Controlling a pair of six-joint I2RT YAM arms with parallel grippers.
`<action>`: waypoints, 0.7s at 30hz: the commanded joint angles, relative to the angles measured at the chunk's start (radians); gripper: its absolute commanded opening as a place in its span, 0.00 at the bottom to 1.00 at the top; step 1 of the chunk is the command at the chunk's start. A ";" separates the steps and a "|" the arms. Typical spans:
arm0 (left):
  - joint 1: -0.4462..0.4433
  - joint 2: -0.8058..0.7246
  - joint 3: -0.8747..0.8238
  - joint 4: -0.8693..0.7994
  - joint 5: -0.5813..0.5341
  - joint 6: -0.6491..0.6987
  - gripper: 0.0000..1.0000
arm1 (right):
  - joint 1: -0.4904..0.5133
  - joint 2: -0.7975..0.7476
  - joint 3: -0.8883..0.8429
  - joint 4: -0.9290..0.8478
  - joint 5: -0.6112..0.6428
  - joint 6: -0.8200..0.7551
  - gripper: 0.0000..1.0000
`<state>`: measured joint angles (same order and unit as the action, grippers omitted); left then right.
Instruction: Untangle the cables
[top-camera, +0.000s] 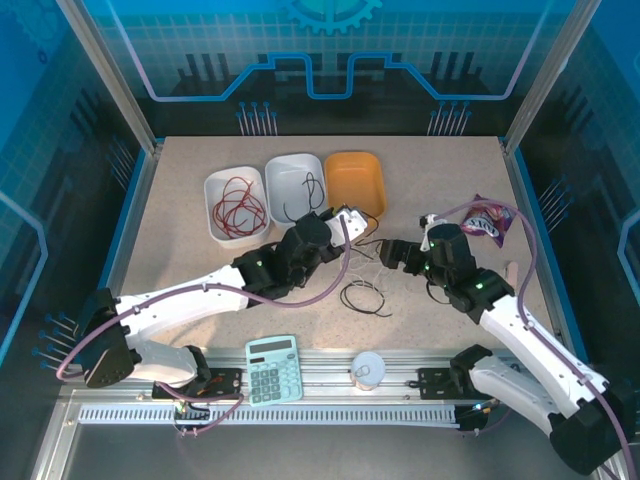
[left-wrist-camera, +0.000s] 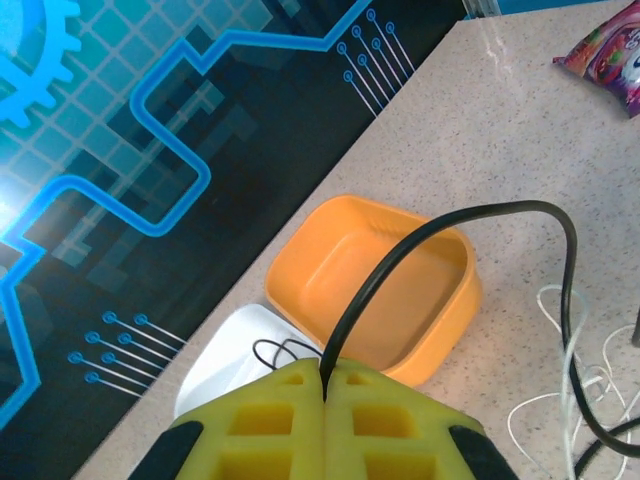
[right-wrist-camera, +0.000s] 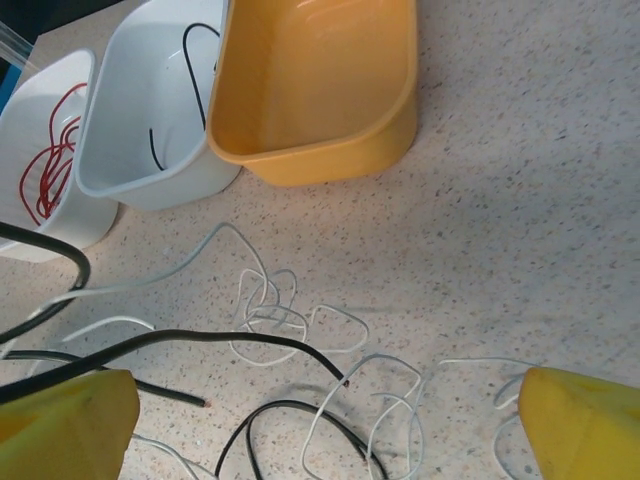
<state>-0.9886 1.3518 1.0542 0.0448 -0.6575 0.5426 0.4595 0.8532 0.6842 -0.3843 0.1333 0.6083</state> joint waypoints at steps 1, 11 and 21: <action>-0.002 -0.028 -0.056 0.149 -0.010 0.111 0.00 | -0.041 -0.053 -0.017 -0.043 -0.006 -0.033 0.96; 0.057 -0.066 -0.159 0.297 0.204 0.117 0.00 | -0.225 -0.053 -0.030 -0.134 -0.144 0.004 0.85; 0.155 -0.134 -0.201 0.250 0.468 0.010 0.00 | -0.221 0.116 -0.040 0.050 -0.380 -0.076 0.76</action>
<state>-0.8509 1.2366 0.8669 0.2768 -0.2981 0.6064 0.2207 0.9516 0.6594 -0.4194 -0.1524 0.5659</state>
